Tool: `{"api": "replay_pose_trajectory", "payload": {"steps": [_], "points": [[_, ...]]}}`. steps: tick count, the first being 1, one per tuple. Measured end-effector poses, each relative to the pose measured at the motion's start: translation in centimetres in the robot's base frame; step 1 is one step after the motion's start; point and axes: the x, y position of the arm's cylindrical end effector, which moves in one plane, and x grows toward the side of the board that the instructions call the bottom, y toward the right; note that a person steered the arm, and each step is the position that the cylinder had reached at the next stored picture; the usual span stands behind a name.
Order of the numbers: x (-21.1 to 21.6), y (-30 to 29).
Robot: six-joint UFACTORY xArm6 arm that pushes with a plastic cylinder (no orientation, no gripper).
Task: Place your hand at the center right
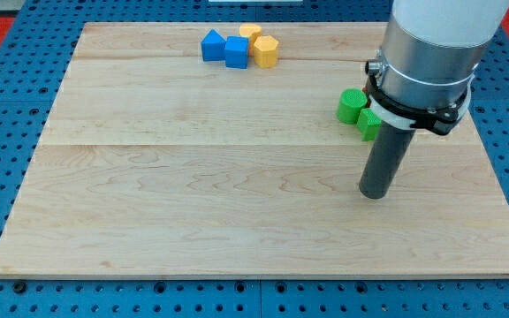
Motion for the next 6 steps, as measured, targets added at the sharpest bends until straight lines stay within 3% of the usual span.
{"api": "replay_pose_trajectory", "payload": {"steps": [2,3,5,6], "points": [[1.2,4.0],[0.3,10.9],[-9.6,14.0],[-9.7,16.2]]}}
